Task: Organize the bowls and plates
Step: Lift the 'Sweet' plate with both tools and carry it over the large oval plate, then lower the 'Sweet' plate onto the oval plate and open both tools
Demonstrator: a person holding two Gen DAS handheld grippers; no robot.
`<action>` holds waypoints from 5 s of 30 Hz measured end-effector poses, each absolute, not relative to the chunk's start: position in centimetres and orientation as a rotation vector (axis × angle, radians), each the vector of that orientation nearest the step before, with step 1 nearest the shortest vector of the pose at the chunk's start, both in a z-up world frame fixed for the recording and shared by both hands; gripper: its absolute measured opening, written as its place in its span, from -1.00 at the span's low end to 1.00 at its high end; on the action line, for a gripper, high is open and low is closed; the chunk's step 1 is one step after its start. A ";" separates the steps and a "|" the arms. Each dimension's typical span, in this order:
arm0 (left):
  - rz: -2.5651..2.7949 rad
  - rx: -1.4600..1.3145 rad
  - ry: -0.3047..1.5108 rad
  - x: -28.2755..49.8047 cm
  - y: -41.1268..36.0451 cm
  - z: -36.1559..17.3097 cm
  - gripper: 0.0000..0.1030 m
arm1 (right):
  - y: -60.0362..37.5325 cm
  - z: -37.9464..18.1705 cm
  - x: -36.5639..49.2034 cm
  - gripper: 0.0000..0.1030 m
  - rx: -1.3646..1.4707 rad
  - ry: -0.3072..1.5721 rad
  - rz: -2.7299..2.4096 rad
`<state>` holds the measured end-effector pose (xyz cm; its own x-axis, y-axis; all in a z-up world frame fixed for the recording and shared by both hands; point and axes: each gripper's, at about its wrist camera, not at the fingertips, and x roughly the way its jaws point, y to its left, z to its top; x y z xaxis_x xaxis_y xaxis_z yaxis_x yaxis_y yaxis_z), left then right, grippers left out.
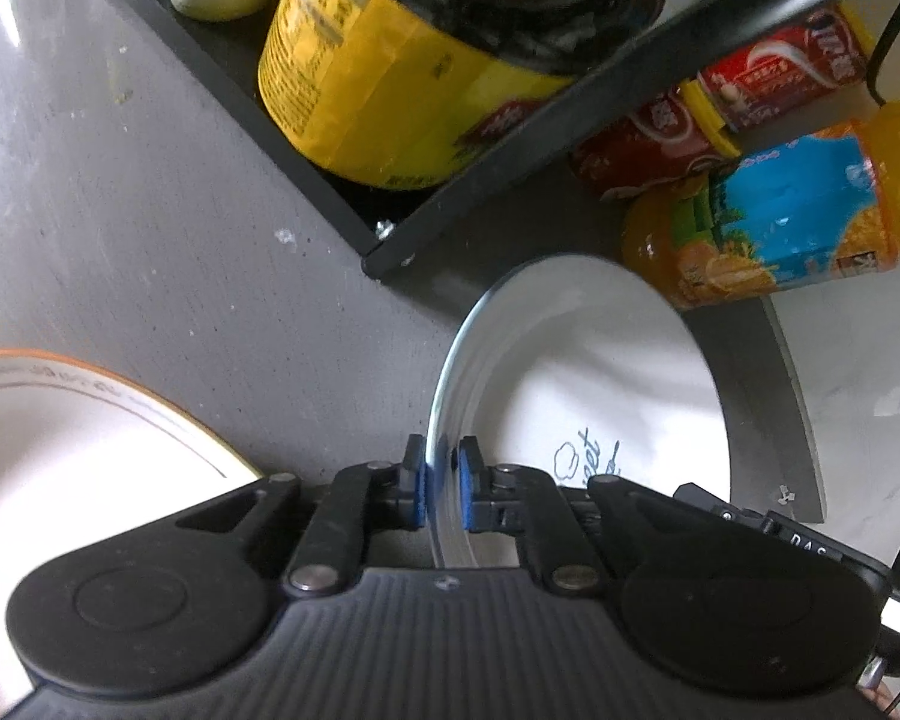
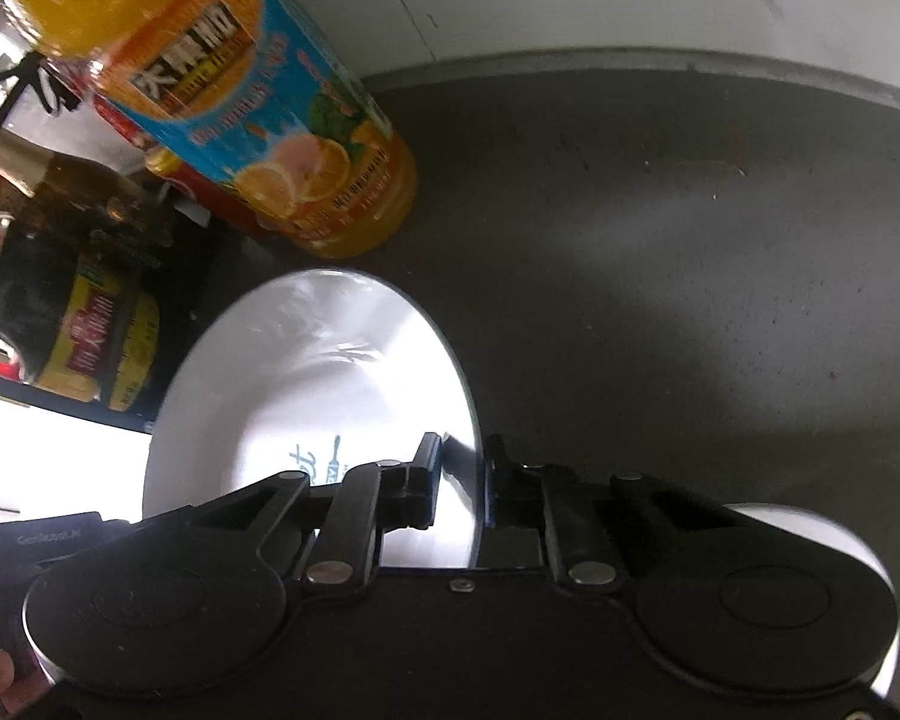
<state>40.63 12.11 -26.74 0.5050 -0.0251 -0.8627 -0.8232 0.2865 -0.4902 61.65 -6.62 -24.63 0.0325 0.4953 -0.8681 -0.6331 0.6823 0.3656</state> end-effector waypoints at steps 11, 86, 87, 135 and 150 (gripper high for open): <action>0.623 -1.142 0.886 38.5 12.7 -24.5 -0.83 | -8.2 -23.0 59.8 -0.86 -0.055 1.268 0.893; 0.356 -0.841 1.082 23.0 15.5 -25.4 -0.75 | -13.4 -23.8 35.1 -0.84 0.142 1.168 0.735; 0.361 -0.833 1.083 23.1 15.5 -25.4 -0.74 | -13.4 -23.8 35.0 -0.84 0.143 1.167 0.736; 0.501 -0.705 1.109 23.6 17.8 -21.7 0.36 | -12.7 -25.6 35.2 -0.89 0.198 1.164 0.640; 0.499 -0.737 1.112 23.6 17.5 -25.4 0.04 | -11.7 -26.8 35.2 -0.83 0.153 1.175 0.629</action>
